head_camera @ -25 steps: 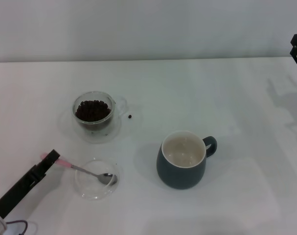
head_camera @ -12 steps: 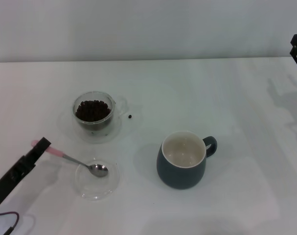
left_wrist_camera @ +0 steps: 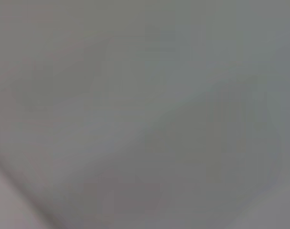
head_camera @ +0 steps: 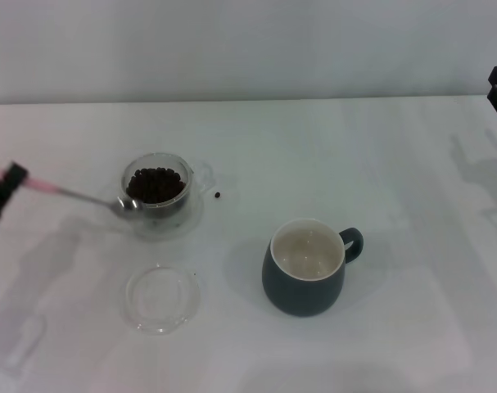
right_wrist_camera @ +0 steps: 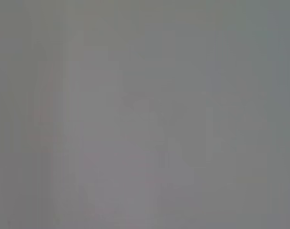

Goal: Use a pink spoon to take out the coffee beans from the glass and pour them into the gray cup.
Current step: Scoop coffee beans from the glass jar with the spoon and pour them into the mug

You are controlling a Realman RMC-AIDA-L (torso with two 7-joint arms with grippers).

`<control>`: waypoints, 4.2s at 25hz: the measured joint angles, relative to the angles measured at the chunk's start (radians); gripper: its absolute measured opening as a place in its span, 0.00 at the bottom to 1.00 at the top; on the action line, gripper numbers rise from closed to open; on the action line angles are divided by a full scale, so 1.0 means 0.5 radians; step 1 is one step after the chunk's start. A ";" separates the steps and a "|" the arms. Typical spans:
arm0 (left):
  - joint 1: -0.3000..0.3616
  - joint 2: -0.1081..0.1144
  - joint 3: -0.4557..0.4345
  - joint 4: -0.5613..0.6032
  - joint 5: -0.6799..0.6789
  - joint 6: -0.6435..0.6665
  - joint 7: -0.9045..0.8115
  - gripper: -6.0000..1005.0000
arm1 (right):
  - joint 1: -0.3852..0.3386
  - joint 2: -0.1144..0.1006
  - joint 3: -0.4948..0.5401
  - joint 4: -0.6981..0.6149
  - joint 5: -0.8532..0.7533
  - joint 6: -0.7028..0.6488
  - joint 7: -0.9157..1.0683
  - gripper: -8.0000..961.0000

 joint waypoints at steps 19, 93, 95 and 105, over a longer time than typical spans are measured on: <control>-0.491 -0.003 0.072 0.240 0.093 0.637 0.172 0.14 | -0.016 0.000 0.000 0.037 0.007 -0.012 0.005 0.68; -0.344 -0.004 0.187 0.146 -0.011 0.513 -0.737 0.14 | -0.010 -0.003 0.000 0.070 0.080 0.067 -0.011 0.68; -0.341 -0.006 0.189 0.146 -0.012 0.471 -0.744 0.14 | -0.011 -0.003 -0.001 0.072 0.080 0.064 -0.011 0.68; -0.472 -0.017 0.204 0.032 0.099 0.356 -0.756 0.14 | -0.025 -0.004 -0.002 0.073 0.080 0.067 -0.011 0.68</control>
